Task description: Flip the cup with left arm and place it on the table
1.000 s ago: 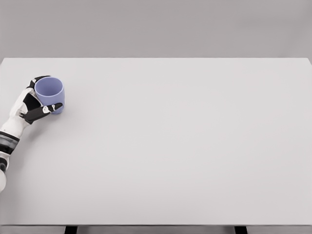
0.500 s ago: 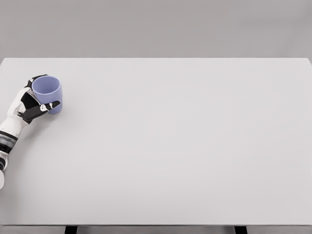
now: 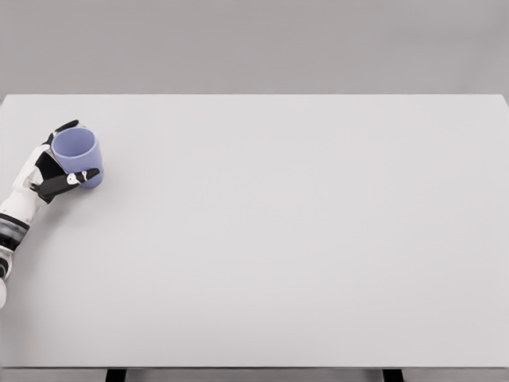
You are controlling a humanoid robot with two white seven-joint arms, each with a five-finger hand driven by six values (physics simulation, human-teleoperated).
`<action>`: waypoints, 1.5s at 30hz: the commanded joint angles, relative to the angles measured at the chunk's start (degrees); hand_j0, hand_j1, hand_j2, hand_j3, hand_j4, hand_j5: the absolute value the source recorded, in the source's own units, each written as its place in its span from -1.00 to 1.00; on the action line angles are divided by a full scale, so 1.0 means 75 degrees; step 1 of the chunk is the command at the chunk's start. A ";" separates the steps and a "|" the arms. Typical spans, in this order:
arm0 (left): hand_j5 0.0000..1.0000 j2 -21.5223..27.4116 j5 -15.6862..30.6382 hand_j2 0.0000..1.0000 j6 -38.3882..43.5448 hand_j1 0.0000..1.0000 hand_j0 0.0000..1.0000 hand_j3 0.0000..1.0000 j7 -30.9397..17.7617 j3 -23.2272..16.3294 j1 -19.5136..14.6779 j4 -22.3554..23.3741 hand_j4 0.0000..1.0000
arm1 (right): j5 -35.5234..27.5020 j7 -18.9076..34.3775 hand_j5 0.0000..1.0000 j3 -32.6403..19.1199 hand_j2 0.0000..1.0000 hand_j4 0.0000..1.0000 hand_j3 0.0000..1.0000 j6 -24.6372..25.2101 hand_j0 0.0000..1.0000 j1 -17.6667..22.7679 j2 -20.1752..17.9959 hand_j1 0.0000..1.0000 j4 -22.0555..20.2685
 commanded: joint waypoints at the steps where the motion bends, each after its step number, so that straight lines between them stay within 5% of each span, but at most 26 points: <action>1: 0.99 0.0005 0.0038 0.99 -0.0032 0.99 0.99 0.99 -0.0001 0.0008 0.0000 -0.0013 0.99 | 0.0000 0.0001 1.00 0.0000 1.00 1.00 1.00 0.0000 1.00 0.0000 0.0000 1.00 0.0000; 45: 1.00 0.0240 0.0096 1.00 -0.0079 1.00 1.00 1.00 -0.0001 0.0418 0.0141 -0.0212 1.00 | 0.0000 0.0001 1.00 0.0000 1.00 1.00 1.00 0.0000 1.00 0.0000 0.0000 1.00 0.0000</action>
